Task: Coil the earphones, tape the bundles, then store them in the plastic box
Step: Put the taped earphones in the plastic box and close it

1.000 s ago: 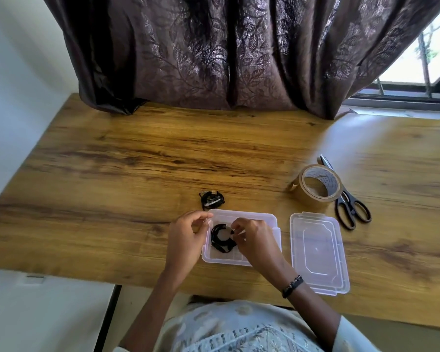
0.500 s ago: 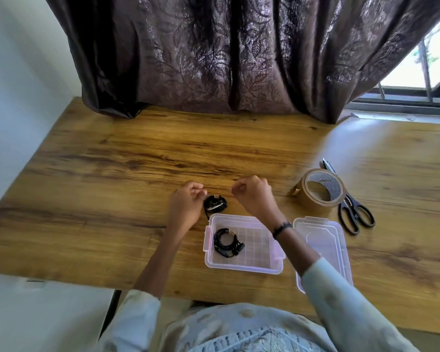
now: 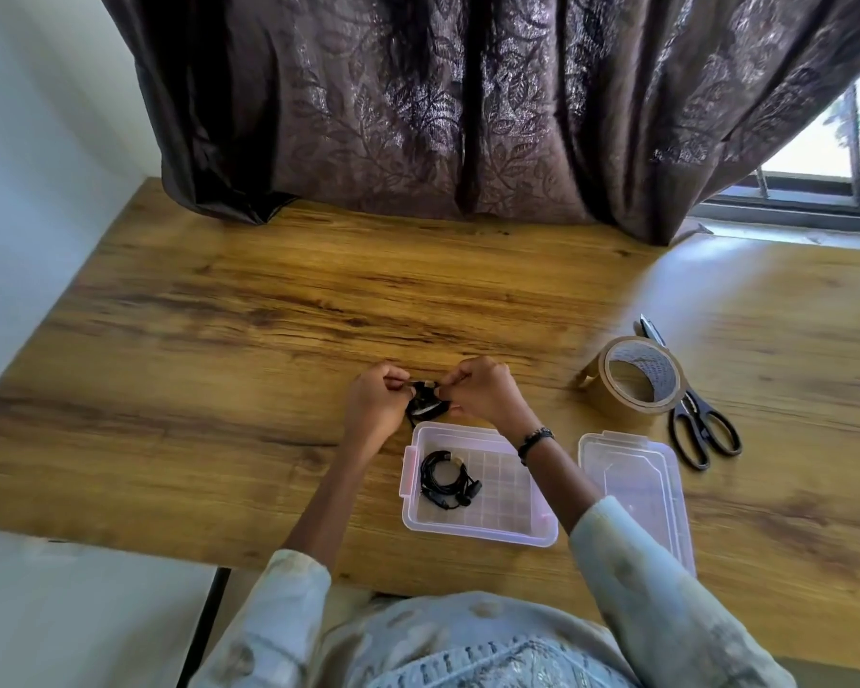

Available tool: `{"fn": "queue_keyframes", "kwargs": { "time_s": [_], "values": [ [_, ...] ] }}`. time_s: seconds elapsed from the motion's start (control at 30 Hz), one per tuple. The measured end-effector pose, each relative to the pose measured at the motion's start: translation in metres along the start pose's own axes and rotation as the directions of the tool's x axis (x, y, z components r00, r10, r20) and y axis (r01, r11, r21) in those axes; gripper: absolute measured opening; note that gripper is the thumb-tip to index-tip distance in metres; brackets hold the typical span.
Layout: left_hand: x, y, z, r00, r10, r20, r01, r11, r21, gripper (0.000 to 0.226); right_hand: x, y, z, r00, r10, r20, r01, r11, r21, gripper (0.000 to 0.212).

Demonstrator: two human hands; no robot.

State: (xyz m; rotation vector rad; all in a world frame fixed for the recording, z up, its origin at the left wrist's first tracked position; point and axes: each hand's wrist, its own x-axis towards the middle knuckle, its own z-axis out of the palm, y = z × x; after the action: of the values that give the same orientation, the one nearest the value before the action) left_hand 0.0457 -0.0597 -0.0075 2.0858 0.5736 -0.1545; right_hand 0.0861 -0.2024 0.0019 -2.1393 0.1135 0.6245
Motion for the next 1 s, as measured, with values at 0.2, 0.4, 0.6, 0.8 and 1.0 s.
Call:
{"fn": "queue_keyframes", "kwargs": {
  "time_s": [0.2,0.4,0.6,0.8,1.0],
  "values": [
    [-0.004,0.003,-0.004,0.998,-0.048,0.042,0.055,0.980,-0.189,0.014,-0.005,0.001,-0.007,1.000,-0.009,0.002,0.009,0.985,0.171,0.007],
    [-0.013,0.028,-0.019,0.992,-0.007,0.122,0.056,0.914,-0.402,0.020,-0.016,-0.004,-0.026,0.989,-0.118,-0.091,0.135,0.968,0.210,0.009],
    [-0.038,0.060,-0.027,0.980,0.065,0.189,0.043,0.856,-0.515,0.022,-0.043,-0.007,-0.056,0.944,-0.244,-0.224,0.279,0.949,0.145,0.010],
    [-0.072,0.070,-0.021,0.960,0.077,0.271,0.070,0.868,-0.492,0.022,-0.091,0.005,-0.076,0.926,-0.274,-0.259,0.310,0.944,0.112,0.005],
    [-0.100,0.047,0.008,0.951,0.048,0.307,0.090,0.904,-0.419,0.020,-0.118,0.040,-0.070,0.951,-0.197,-0.240,0.209,0.978,0.025,0.006]
  ]
}}
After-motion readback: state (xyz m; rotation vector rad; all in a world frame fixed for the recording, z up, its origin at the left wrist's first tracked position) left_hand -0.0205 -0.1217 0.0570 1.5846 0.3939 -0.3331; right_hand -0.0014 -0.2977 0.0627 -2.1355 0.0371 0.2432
